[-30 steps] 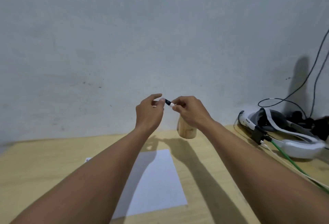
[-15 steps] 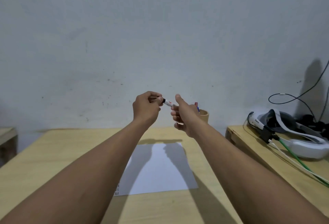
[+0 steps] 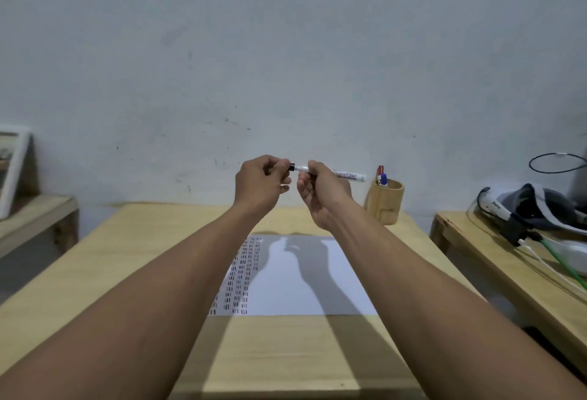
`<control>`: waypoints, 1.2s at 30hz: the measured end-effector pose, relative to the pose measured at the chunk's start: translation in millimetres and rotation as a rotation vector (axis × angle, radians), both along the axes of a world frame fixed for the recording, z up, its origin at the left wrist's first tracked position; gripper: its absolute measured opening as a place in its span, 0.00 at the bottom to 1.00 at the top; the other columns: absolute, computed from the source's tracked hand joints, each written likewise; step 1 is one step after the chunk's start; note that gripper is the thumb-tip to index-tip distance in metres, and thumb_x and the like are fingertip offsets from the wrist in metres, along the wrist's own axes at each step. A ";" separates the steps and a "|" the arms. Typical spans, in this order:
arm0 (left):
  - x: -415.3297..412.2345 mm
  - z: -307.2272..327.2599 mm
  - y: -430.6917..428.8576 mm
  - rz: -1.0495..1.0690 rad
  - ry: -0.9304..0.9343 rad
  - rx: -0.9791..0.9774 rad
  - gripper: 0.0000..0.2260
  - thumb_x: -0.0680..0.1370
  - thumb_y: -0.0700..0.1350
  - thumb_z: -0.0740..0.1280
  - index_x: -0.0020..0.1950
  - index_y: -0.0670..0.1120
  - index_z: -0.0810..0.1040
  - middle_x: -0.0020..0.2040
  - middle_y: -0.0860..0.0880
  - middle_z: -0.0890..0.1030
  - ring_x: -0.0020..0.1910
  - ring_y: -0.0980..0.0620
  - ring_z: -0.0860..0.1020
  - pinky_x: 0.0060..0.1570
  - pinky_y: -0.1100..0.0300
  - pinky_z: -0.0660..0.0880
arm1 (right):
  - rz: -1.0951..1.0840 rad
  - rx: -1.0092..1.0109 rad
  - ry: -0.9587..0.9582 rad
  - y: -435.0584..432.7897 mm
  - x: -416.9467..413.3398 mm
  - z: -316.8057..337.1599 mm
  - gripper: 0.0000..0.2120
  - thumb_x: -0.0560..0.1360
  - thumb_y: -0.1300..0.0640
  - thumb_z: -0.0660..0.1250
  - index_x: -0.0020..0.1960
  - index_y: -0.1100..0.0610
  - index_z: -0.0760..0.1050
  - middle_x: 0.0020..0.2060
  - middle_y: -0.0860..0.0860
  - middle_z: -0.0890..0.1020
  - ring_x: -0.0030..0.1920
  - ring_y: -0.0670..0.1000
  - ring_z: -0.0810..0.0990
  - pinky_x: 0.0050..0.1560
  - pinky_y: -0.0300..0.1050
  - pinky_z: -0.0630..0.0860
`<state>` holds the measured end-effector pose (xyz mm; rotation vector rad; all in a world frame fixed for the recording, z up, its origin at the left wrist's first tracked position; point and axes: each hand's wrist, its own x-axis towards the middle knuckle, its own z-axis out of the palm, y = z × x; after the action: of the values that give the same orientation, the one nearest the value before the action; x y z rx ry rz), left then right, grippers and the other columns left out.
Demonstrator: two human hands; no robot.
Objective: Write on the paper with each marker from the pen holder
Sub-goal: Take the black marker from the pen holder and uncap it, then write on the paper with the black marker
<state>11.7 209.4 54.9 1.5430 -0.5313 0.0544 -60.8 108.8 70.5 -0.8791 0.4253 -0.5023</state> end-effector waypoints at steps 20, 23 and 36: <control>67.3 -105.8 90.6 0.335 -0.171 0.835 0.13 0.77 0.39 0.65 0.46 0.59 0.72 0.44 0.46 0.79 0.42 0.40 0.75 0.45 0.57 0.72 | 0.105 -0.604 0.260 31.7 32.8 -83.6 0.07 0.77 0.63 0.68 0.45 0.65 0.82 0.33 0.55 0.78 0.30 0.49 0.76 0.32 0.39 0.80; 73.0 -115.4 90.2 0.333 -0.177 0.910 0.08 0.77 0.38 0.64 0.47 0.37 0.66 0.44 0.44 0.78 0.42 0.38 0.73 0.42 0.56 0.69 | 0.089 -0.673 0.301 34.1 33.9 -93.0 0.09 0.77 0.61 0.68 0.47 0.67 0.82 0.32 0.53 0.78 0.30 0.48 0.76 0.31 0.40 0.79; 33.3 -120.7 120.6 0.329 -0.138 0.926 0.21 0.83 0.46 0.55 0.76 0.46 0.67 0.67 0.43 0.78 0.66 0.39 0.74 0.62 0.46 0.71 | -0.002 -1.057 0.440 54.2 14.6 -122.6 0.10 0.72 0.50 0.68 0.46 0.57 0.78 0.39 0.52 0.85 0.42 0.56 0.84 0.42 0.53 0.82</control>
<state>45.0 330.0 -65.8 2.5391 -0.4189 0.1871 -46.2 162.9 -52.1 -2.0314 0.5604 -0.5290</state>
